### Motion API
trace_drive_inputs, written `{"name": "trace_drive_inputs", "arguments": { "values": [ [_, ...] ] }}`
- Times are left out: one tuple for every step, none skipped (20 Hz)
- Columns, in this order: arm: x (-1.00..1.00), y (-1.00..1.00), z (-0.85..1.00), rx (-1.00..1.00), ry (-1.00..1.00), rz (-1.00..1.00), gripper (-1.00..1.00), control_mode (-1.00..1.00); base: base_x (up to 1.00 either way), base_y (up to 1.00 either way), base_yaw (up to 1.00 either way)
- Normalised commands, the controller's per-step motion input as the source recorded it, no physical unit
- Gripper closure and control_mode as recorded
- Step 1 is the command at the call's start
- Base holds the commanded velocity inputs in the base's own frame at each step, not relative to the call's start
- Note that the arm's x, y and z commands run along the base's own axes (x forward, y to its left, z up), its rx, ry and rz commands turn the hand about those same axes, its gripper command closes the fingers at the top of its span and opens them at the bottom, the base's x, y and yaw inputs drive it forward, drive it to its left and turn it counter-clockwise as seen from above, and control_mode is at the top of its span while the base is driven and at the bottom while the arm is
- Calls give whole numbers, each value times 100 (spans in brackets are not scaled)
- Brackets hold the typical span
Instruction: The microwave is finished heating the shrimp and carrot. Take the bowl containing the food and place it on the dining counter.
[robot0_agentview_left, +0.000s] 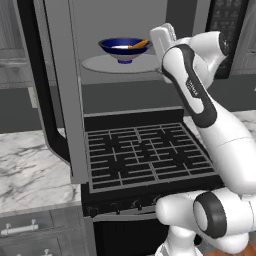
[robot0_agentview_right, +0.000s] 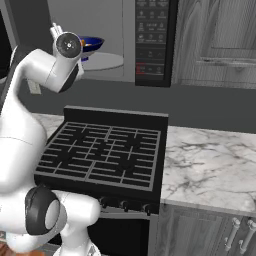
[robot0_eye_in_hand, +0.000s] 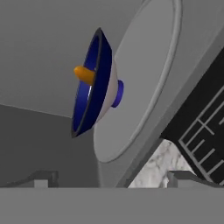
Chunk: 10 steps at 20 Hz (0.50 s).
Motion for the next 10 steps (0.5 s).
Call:
{"name": "trace_drive_inputs", "arguments": {
  "values": [
    [81, 4, 0, 0, 8, 0, -100, -100, 0, 0, 0],
    [78, 0, 0, 0, 8, 0, -100, -100, 0, 0, 0],
    [73, 0, 0, 0, 7, 0, -100, -100, 0, 0, 0],
    [70, 0, 0, 0, 7, 0, -100, -100, 0, 0, 0],
    [65, 0, 2, 0, 7, 0, -100, -100, 0, 0, 0],
    [60, 0, 4, 0, 7, 0, -100, -100, 0, 0, 0],
    [54, 0, 9, 0, 8, 0, -100, -100, 0, 0, 0],
    [45, 0, 9, 0, 9, 0, -100, -100, 0, 0, 0],
    [39, 2, 5, 0, 8, 0, -100, -100, 0, 0, 0],
    [38, 8, 0, 0, 7, 0, -100, -100, 0, 0, 0]
  ]
}}
